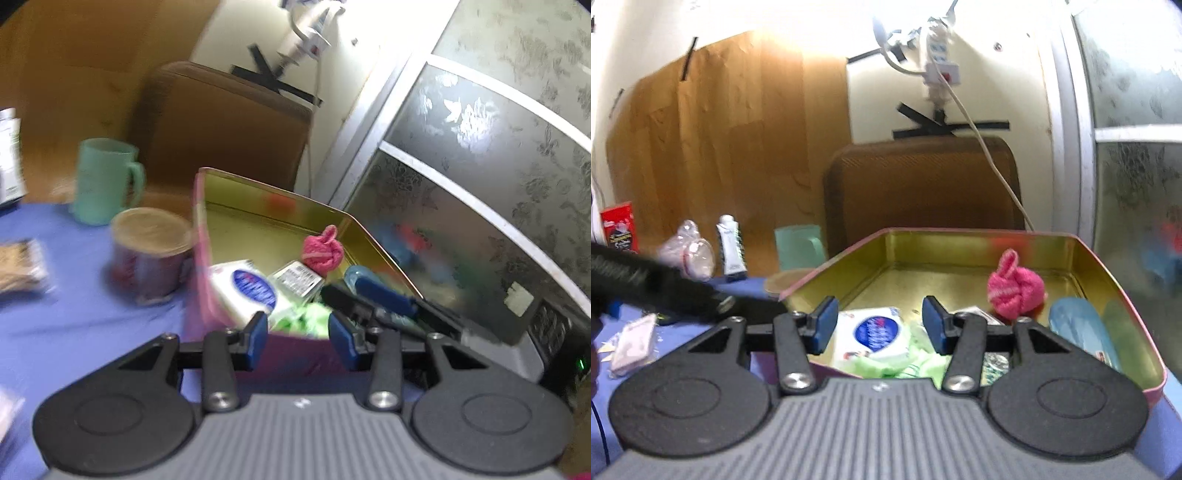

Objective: Organize soft objects
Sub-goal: 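Reach for and grasp the cotton-swab bag with both grippers, then carry the cotton-swab bag into the pink tin and open both grippers, then grasp the green tape roller with both grippers together, then lower the green tape roller into the pink tin and release, then grasp the white card holder with both grippers together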

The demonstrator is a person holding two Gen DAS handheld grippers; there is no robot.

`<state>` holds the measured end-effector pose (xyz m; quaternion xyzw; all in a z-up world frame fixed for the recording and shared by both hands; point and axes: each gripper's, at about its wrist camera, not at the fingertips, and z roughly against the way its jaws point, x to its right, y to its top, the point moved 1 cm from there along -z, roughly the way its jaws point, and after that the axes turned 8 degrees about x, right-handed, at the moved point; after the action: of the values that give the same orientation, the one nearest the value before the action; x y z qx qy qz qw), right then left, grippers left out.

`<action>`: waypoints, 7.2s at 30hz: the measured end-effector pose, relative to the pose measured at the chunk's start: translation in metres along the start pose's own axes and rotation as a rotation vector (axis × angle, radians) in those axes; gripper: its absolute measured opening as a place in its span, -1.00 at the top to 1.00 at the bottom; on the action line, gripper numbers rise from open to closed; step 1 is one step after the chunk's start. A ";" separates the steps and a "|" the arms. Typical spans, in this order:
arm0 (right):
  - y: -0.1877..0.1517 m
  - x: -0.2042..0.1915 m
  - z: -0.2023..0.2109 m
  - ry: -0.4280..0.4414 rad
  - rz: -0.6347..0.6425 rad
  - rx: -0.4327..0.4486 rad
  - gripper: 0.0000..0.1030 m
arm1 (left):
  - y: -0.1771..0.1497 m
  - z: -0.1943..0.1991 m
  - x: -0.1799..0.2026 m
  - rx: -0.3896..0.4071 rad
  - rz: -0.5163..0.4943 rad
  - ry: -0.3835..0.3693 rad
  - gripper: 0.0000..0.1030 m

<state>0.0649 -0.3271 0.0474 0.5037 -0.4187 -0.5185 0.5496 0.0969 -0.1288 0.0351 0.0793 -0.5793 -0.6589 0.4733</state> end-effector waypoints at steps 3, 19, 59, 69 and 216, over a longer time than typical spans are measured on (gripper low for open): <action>0.005 -0.019 0.002 0.055 0.020 0.006 -0.03 | -0.009 0.042 -0.029 0.033 0.057 0.042 0.27; -0.011 -0.176 -0.152 0.380 0.044 -0.301 -0.78 | -0.039 0.180 -0.172 0.210 0.310 0.343 0.19; -0.041 -0.097 0.035 0.307 0.164 -0.099 -0.38 | -0.014 0.061 -0.037 -0.042 0.118 0.038 0.18; -0.003 -0.021 0.004 0.076 0.080 -0.013 -0.39 | 0.033 -0.049 0.013 -0.059 -0.020 -0.007 0.04; -0.024 -0.096 -0.007 0.464 -0.125 -0.213 0.03 | -0.034 0.168 -0.117 0.155 0.293 0.258 -0.24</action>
<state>0.0573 -0.2302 0.0292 0.5734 -0.1925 -0.4631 0.6479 0.0322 0.0666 0.0082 0.1140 -0.5684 -0.5207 0.6268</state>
